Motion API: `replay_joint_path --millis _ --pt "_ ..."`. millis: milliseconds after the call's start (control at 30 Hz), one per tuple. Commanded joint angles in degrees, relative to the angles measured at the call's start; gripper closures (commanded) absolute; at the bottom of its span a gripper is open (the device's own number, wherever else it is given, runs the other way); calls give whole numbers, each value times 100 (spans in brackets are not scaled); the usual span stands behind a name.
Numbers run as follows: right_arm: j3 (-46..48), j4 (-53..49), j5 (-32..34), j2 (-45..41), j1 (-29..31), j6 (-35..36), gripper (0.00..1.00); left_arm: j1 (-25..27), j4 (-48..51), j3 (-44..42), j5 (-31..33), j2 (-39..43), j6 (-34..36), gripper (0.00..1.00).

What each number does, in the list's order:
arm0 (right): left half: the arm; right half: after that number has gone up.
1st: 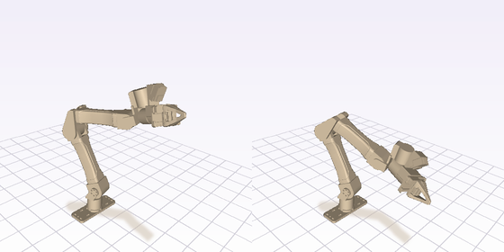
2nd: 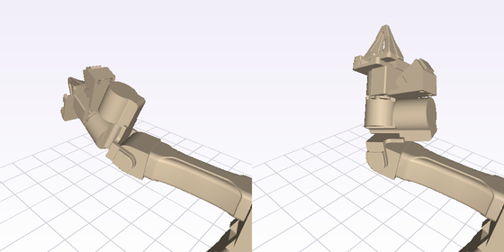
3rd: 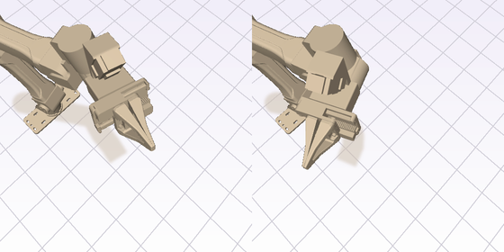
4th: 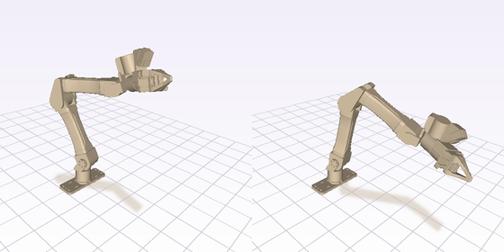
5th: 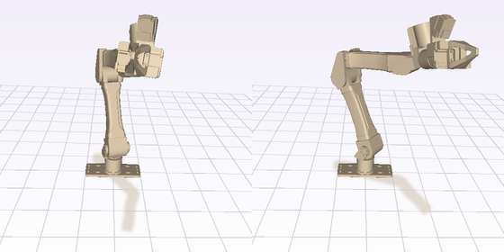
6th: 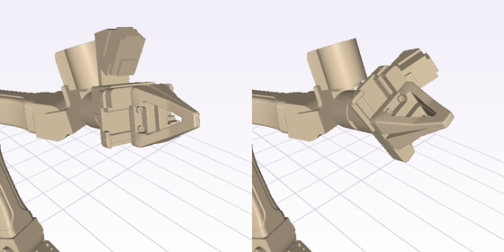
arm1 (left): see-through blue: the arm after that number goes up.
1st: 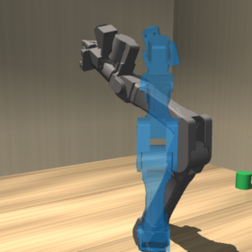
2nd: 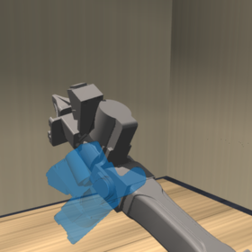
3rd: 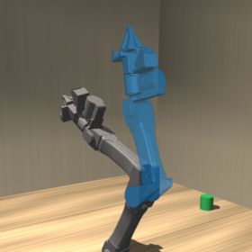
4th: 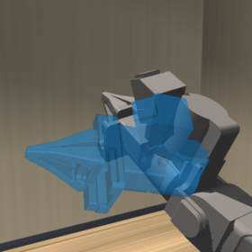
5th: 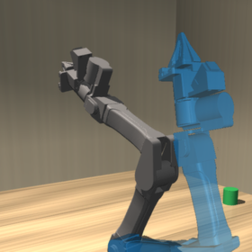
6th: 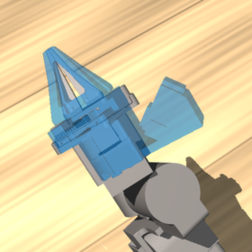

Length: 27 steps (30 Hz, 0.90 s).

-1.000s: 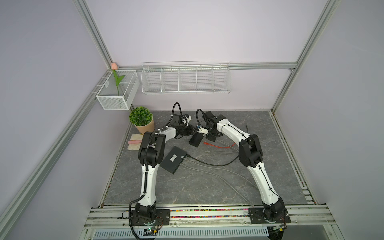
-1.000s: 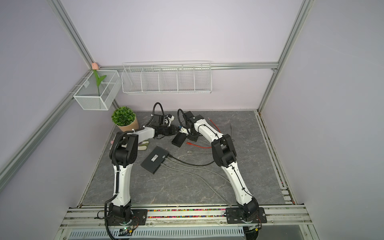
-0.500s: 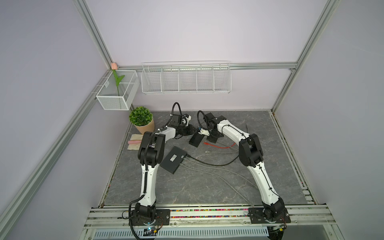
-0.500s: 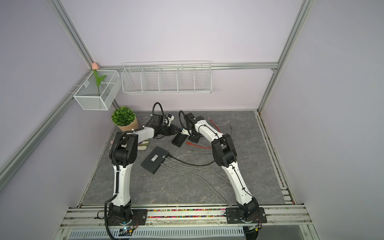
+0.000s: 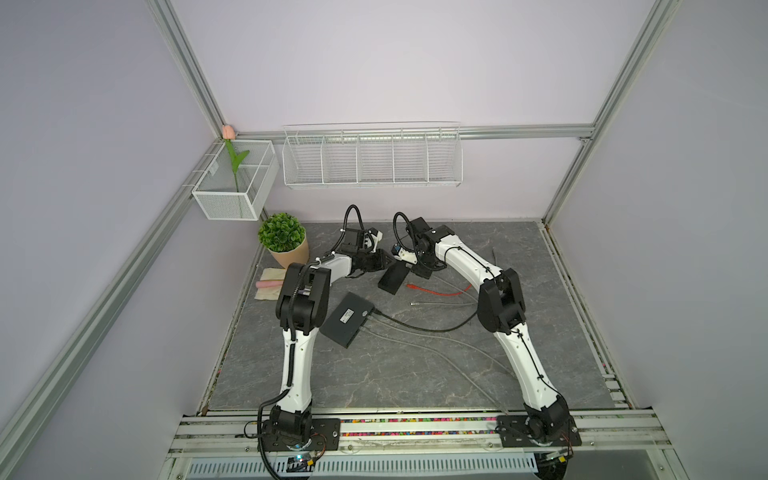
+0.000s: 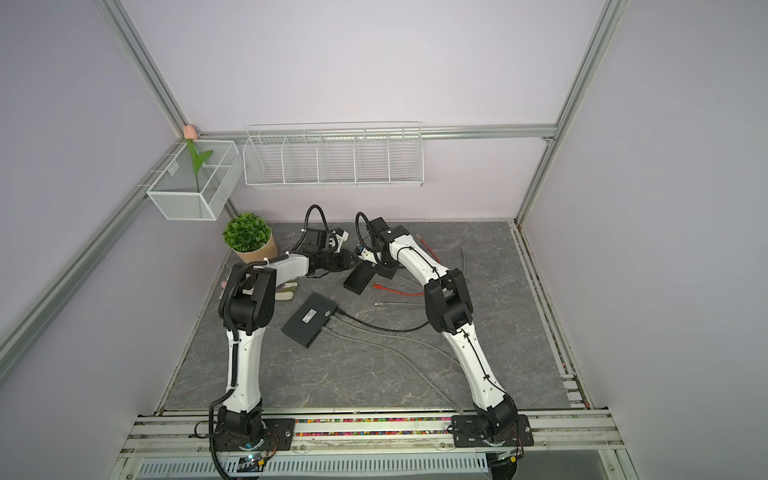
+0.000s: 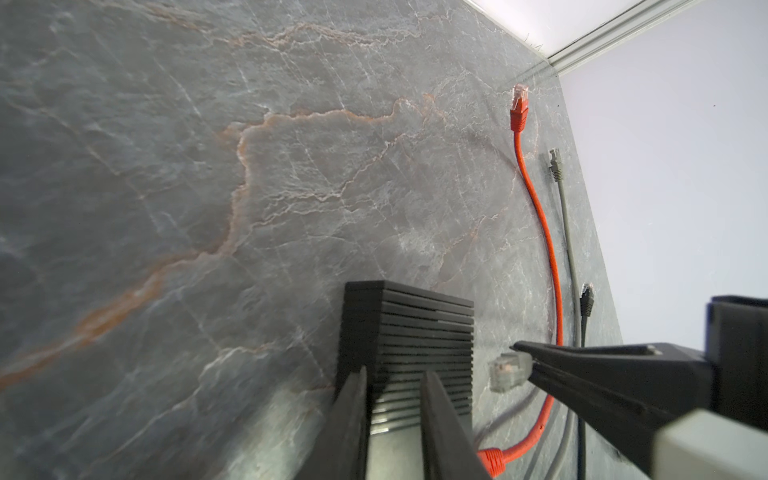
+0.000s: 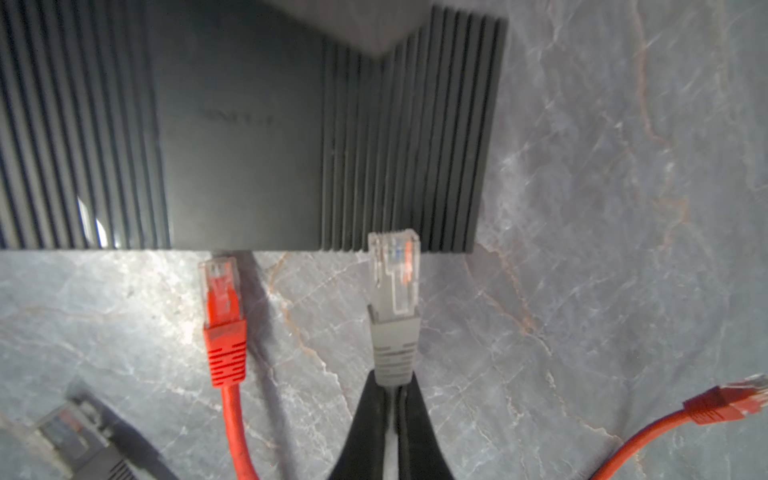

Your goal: Insert the plug into the switch port

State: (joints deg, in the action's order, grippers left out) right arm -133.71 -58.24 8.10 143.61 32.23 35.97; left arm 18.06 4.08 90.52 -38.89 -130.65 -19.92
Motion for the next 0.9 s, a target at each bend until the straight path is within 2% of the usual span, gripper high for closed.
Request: replay_joint_path --millis 0,367,867 --pt "-87 -269 -63 176 -15 -93 93 30 -47 -52 -49 -114 14 75" --pt "776 80 11 -345 -24 -151 93 -5 -65 -43 -2 -106 -12 75" --pt "-102 -331 83 128 30 -142 93 52 -74 -70 30 -83 -4 76"
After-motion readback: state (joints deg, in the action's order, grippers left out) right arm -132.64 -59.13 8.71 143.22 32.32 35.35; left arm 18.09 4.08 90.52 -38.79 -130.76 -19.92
